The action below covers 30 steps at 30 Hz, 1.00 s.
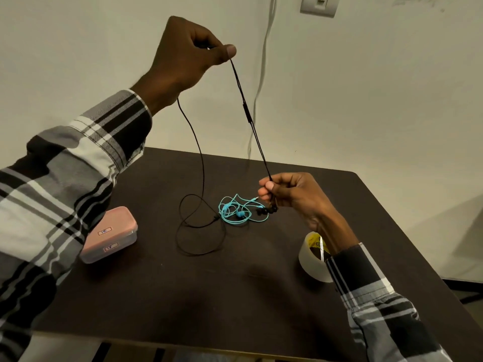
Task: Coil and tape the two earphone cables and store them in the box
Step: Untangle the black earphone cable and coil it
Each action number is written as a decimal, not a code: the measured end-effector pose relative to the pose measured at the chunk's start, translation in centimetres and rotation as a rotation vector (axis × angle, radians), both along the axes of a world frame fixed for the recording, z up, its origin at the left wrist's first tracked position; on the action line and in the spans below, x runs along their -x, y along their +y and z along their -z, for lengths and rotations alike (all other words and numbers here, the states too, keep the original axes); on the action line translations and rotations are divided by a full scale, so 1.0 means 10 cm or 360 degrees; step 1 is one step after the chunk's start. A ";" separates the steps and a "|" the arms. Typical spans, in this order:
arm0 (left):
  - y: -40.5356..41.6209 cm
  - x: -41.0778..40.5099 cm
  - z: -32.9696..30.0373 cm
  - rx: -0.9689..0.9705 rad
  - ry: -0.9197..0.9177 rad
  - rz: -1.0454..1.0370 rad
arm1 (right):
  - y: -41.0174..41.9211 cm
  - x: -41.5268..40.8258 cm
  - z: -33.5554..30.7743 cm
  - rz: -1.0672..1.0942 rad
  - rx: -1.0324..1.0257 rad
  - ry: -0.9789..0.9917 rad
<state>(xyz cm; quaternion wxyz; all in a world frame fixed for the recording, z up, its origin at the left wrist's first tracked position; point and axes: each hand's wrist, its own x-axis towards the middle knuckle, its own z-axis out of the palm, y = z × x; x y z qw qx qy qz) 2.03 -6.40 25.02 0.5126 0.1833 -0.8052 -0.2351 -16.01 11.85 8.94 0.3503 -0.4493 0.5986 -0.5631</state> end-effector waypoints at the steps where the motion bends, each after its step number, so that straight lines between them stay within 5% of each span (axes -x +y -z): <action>1: 0.00 0.00 0.01 -0.0013 -0.0003 -0.0010 | 0.02 0.02 0.01 0.0006 -0.0014 -0.0015; 8: 0.19 0.05 0.15 -0.0054 -0.0242 0.0162 | 0.06 0.07 -0.09 0.0068 -0.0094 0.0160; 15: 0.57 0.27 0.39 0.0027 -0.0619 0.0417 | 0.02 -0.22 -0.64 0.0120 0.0376 0.0127; 30: 0.34 -0.16 0.60 -0.0244 -0.0622 0.0425 | 0.17 -0.07 -0.48 0.0430 0.0411 0.0172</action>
